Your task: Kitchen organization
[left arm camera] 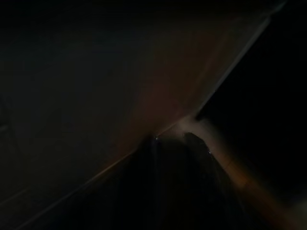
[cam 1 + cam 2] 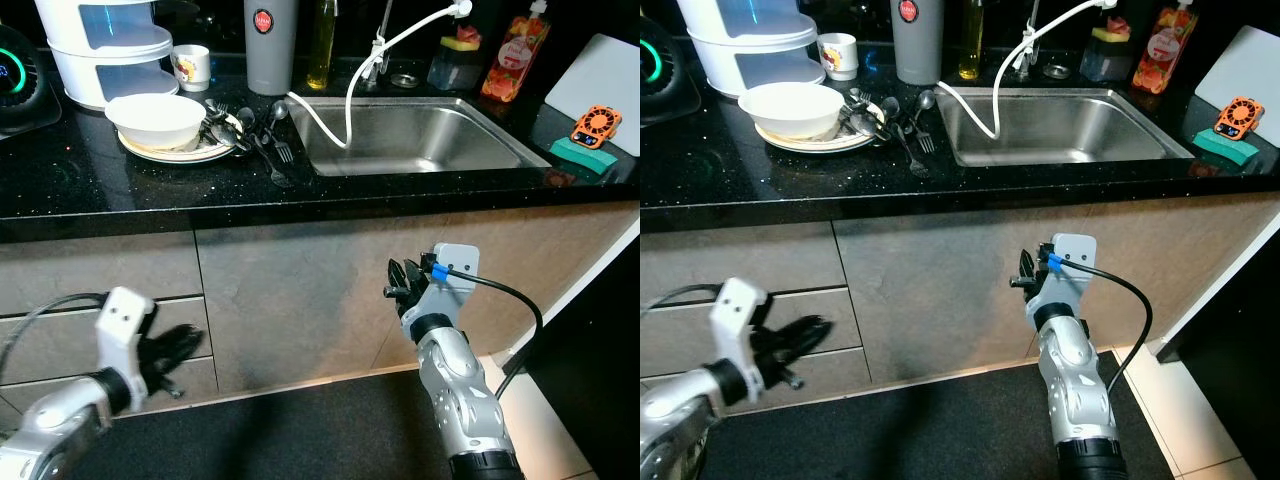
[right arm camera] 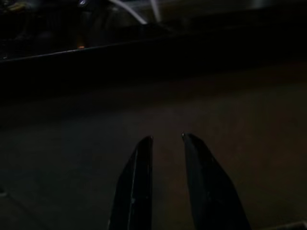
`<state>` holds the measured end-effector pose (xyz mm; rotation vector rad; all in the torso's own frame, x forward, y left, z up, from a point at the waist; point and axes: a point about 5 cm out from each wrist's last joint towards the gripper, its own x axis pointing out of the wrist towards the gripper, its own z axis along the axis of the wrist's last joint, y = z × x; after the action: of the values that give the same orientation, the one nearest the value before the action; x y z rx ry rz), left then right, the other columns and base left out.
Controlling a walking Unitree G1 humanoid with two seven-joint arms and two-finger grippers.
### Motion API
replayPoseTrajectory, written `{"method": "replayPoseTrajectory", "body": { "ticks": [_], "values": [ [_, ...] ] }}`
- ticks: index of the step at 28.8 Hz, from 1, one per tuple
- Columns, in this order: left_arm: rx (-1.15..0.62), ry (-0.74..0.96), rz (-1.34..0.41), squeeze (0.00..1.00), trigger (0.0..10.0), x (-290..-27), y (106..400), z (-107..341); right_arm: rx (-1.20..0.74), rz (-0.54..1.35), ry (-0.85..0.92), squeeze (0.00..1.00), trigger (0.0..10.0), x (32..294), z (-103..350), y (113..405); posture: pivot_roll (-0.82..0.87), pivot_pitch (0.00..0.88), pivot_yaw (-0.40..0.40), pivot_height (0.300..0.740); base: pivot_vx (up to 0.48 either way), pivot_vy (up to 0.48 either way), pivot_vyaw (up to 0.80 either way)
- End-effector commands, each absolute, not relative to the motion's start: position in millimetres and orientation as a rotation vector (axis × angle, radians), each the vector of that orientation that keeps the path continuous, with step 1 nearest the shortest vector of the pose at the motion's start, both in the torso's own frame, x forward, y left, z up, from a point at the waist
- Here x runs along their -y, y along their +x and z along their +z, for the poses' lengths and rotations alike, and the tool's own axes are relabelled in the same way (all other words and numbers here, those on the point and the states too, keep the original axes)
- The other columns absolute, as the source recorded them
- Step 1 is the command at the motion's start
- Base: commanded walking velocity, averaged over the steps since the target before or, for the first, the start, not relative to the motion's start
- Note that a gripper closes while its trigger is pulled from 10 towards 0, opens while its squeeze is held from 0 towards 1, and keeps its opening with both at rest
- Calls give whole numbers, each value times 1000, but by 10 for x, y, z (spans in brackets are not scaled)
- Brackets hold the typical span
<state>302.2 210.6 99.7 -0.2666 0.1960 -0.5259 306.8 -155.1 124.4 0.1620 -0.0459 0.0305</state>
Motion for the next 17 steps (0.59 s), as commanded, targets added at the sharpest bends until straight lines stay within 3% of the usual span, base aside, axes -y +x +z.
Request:
{"method": "replayPoseTrajectory", "body": {
  "ticks": [1,4,6,12,17],
  "values": [
    [-163,-279,-290,0,10000,-2450,3111,964,81,34,175,0,10000,1513,1323,3057,125,64,-50,740,0,0,0],
    [-118,-420,-366,0,10000,-1694,2814,1318,121,13,183,0,10000,1541,1439,3070,119,60,-44,740,0,0,0],
    [-93,-506,-334,0,10000,-1656,2869,1453,149,-3,184,0,10000,1557,1518,3089,112,49,-38,740,0,0,0],
    [-118,-473,-368,0,10000,-1572,2952,1604,193,-18,210,0,10000,1549,1654,3142,105,38,-33,740,0,0,0],
    [-32,-227,-367,0,10000,-1650,3106,1763,216,-15,213,0,10000,1548,1714,3146,101,37,-25,740,0,0,0]
  ]
}}
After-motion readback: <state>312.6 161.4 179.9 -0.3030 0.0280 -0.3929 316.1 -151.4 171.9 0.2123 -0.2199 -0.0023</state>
